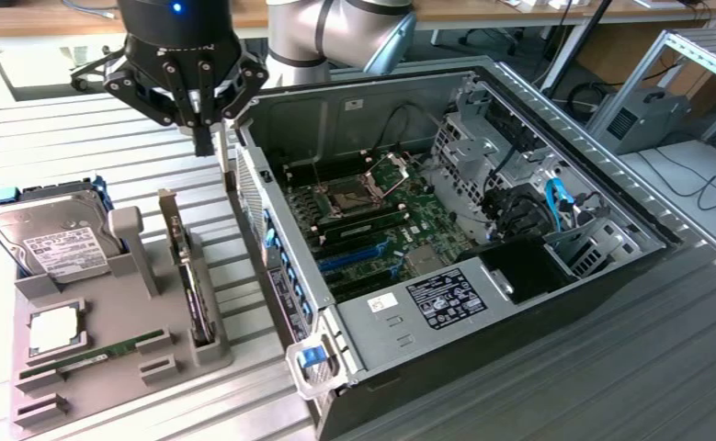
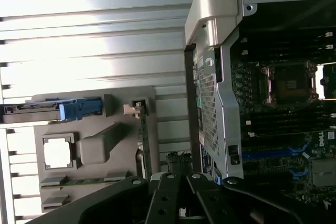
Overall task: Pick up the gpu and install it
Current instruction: 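Reach for the gpu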
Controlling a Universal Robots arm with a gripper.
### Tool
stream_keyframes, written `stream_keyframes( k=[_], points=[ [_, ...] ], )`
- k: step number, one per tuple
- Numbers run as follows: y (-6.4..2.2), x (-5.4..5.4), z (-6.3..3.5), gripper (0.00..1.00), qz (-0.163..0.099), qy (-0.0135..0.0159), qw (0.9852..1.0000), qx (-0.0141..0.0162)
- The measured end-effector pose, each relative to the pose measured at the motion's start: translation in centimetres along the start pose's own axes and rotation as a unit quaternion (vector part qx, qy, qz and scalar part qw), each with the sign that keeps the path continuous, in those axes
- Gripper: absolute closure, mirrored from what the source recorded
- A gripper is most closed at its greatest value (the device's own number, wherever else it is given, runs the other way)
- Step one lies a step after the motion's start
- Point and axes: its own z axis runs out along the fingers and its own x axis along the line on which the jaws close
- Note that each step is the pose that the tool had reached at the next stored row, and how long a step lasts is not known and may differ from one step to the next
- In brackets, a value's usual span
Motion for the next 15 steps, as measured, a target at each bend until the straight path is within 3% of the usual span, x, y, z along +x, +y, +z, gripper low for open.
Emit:
stream_keyframes(
  k=[15],
  points=[
    [-0.03,0.41,-0.01,0.89,0.000,0.0000,1.0000,0.0000]
  ],
)
